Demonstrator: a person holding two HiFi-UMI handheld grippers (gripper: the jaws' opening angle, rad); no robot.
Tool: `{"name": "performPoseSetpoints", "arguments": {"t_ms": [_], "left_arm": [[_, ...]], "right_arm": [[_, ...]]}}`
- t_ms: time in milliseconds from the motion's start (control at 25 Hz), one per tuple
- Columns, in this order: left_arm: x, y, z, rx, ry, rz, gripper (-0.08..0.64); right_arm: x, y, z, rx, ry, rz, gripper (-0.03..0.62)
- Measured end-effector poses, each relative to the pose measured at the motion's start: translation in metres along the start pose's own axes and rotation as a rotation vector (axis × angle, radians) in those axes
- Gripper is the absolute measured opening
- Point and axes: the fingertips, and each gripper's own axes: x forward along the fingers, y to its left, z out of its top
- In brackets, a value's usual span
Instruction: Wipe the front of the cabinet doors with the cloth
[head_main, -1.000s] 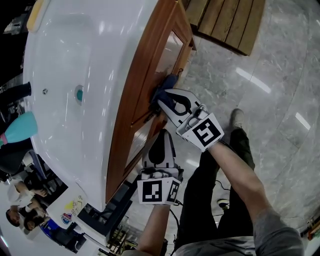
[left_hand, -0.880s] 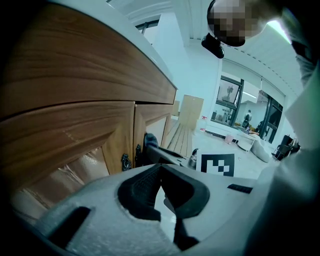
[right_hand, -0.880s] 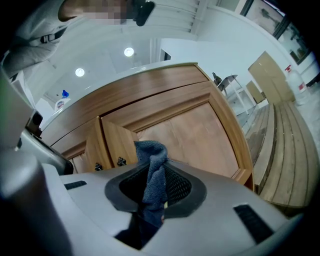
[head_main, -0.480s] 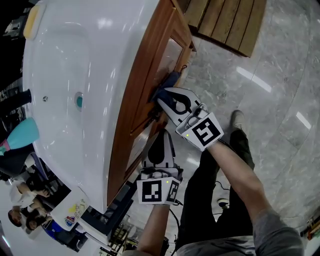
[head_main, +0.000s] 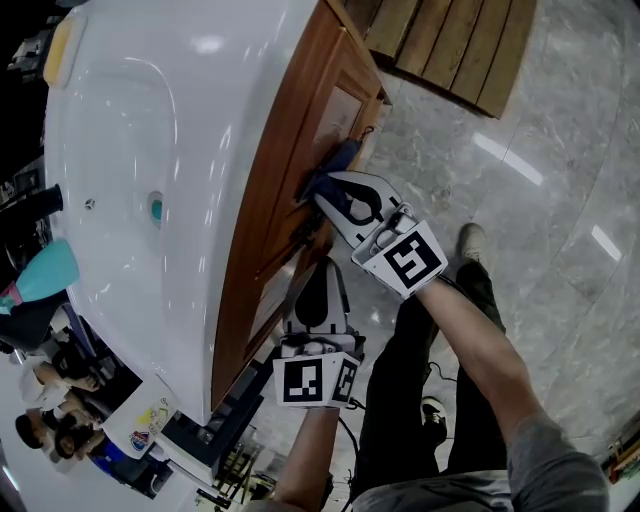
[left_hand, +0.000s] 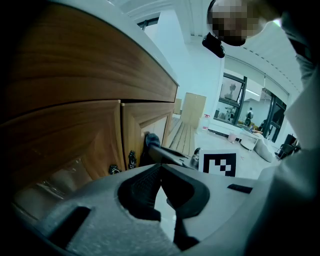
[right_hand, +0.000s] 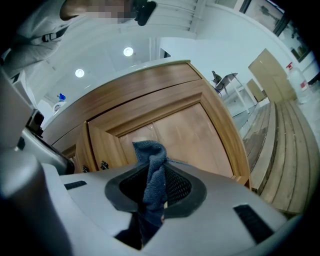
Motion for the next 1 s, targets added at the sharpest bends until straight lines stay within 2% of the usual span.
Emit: {"name": "performPoseSetpoints", "arguments": {"t_ms": [1000], "left_arm": [[0.044, -0.029, 0.014, -0.037, 0.018, 0.061, 0.008]], "right_arm": [[0.006, -0.072, 0.041, -0.030, 0.005, 0.007, 0.072]]}}
